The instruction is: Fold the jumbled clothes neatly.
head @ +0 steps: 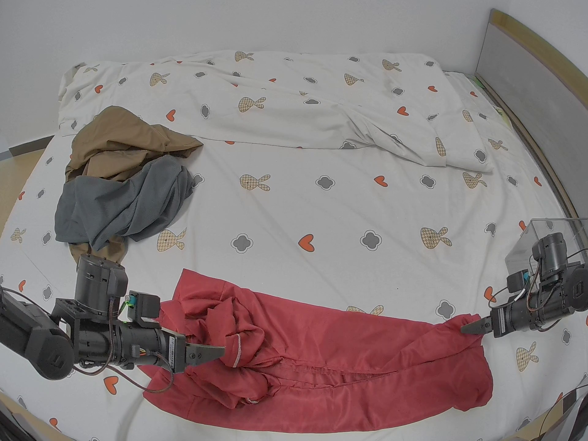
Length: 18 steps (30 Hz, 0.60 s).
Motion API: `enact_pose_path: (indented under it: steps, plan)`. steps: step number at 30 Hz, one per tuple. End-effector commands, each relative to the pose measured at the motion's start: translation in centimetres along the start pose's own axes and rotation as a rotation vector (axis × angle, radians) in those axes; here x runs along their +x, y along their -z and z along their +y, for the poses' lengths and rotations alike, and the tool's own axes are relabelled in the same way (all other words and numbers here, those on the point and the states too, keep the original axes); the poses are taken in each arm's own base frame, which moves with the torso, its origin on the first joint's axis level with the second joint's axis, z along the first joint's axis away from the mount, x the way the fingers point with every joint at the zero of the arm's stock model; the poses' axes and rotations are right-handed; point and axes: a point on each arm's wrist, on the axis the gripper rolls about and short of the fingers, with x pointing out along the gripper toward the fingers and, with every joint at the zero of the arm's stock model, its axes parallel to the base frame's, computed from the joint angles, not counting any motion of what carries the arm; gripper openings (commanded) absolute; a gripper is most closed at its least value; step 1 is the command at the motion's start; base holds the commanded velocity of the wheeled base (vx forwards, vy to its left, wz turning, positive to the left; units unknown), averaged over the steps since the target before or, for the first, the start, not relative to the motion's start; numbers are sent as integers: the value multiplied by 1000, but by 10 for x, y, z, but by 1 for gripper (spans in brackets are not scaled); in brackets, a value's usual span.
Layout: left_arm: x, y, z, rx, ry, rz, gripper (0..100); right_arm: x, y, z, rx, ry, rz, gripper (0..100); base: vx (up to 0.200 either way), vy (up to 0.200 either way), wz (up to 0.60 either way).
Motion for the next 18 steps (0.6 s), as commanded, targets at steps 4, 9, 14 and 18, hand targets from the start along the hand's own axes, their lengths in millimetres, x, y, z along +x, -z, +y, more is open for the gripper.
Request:
enact_pose_path:
  steps: [4, 9, 14, 18]
  plan:
    - [1, -8, -1, 4, 3, -24, 100, -2, -3, -12, 34, 22, -54, 100, 0, 0, 0]
    - [0, -17, 0, -9, 2, -54, 100, -26, -2, -9, 123, -76, -128, 100, 0, 0, 0]
    - [-11, -33, -4, -25, 13, -133, 100, -69, -4, 6, 259, -335, -208, 100, 0, 0, 0]
    - [-22, -48, -11, -22, 37, -200, 100, -77, -10, 6, 347, -384, -196, 100, 0, 0, 0]
